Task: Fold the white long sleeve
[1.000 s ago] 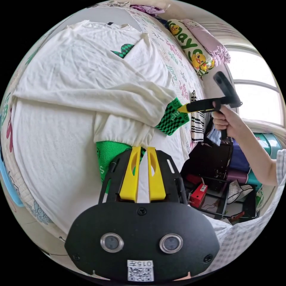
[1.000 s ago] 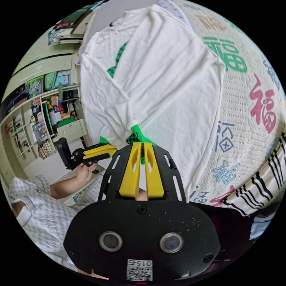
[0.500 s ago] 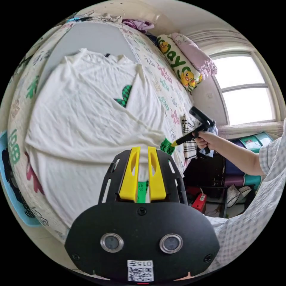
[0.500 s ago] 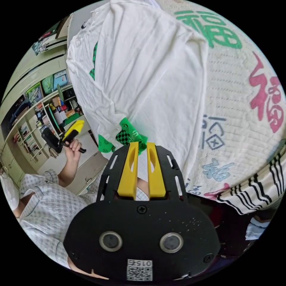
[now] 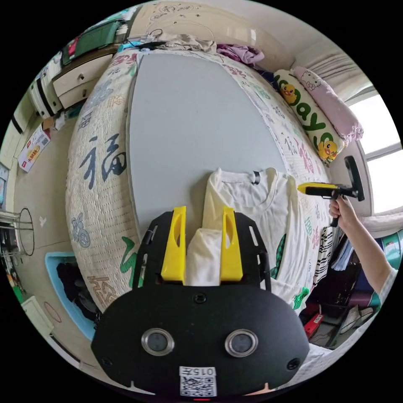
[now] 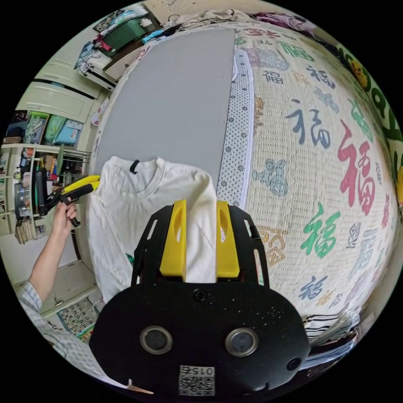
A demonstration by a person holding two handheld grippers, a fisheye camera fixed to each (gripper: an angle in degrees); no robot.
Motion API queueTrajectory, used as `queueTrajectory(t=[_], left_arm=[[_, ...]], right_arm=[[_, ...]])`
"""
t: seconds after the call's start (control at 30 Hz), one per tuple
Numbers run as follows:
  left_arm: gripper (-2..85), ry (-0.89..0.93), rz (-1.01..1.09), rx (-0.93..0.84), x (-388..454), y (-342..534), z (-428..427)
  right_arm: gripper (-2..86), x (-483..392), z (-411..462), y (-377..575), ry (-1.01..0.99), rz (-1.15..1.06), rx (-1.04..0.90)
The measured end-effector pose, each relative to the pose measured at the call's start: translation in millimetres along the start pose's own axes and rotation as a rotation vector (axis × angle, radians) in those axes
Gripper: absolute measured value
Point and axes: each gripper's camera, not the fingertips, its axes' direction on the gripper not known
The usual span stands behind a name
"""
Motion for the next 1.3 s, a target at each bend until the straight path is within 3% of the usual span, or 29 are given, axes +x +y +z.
queueTrajectory(t=[0.2, 0.4, 0.57, 0.7, 0.9, 1.1, 1.17, 1.3], left_arm=[[2.8, -0.007, 0.049, -0.053, 3, -1, 9], [-0.5, 0.017, 0.043, 0.012, -7, 11, -23], [-0.8, 0.088, 0.07, 0.207, -8, 71, -101], [-0.9, 0.049, 0.115, 0.25, -3, 120, -125], [-0.9, 0.157, 0.085, 0.236, 8, 206, -145], [-0.9, 0.242, 0.151, 0.064, 38, 370, -150], [-0.9, 0.259, 0.097, -0.102, 36, 429, -118], [-0.8, 0.282, -0.026, -0.259, 22, 487, -58]], right_arm=[[4.3, -15, 8, -17, 0.126, 0.045, -0.081], [0.3, -21, -32, 6, 0.074, 0.019, -0.019], [-0.3, -30, -120, 91, -0.048, -0.042, 0.164], [-0.2, -30, -159, 165, -0.092, -0.064, 0.229], [-0.1, -35, -181, 266, -0.213, -0.021, 0.224], [0.2, -54, -172, 416, -0.306, -0.049, 0.109], [0.3, -56, -143, 466, -0.304, -0.022, 0.003], [0.6, -48, -79, 509, -0.305, 0.053, -0.153]])
